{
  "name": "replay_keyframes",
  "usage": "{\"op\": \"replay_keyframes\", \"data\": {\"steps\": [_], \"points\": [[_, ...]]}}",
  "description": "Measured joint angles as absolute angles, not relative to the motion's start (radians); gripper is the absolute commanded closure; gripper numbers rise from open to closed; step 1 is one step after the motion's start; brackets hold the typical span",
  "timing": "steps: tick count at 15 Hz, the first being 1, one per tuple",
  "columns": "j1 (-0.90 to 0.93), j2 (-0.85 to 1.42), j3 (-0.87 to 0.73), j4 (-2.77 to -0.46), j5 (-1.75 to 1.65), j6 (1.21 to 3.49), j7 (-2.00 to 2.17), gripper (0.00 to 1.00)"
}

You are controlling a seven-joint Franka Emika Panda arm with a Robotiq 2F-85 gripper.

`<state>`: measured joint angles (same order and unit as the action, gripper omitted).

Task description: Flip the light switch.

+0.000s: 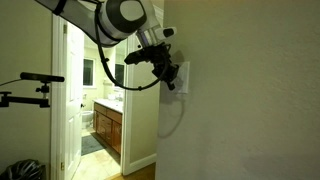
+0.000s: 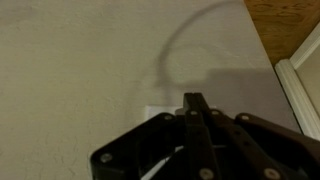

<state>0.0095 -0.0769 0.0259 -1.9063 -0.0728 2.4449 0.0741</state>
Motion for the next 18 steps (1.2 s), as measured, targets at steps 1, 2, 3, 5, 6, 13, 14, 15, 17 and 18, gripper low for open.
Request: {"op": "replay_keyframes", "data": {"steps": [1, 2, 3, 5, 6, 13, 14, 15, 17, 18], "points": [[0.01, -0.077, 0.026, -1.906, -0.079, 2.458, 0.08, 0.94], [0.009, -0.077, 0.026, -1.906, -0.087, 2.47, 0.085, 0.94], [0.009, -0.078, 0.026, -1.906, -0.096, 2.479, 0.091, 0.94], [0.009, -0.08, 0.026, -1.906, -0.113, 2.495, 0.102, 0.95], [0.008, -0.081, 0.026, -1.906, -0.12, 2.5, 0.105, 0.95], [0.003, -0.084, 0.025, -1.904, -0.144, 2.534, 0.14, 0.95], [0.001, -0.083, 0.025, -1.904, -0.144, 2.546, 0.14, 0.95], [-0.001, -0.082, 0.025, -1.904, -0.144, 2.56, 0.14, 0.95], [-0.001, -0.078, 0.025, -1.904, -0.144, 2.578, 0.14, 0.95], [-0.001, -0.078, 0.025, -1.904, -0.144, 2.578, 0.14, 0.95]]}}
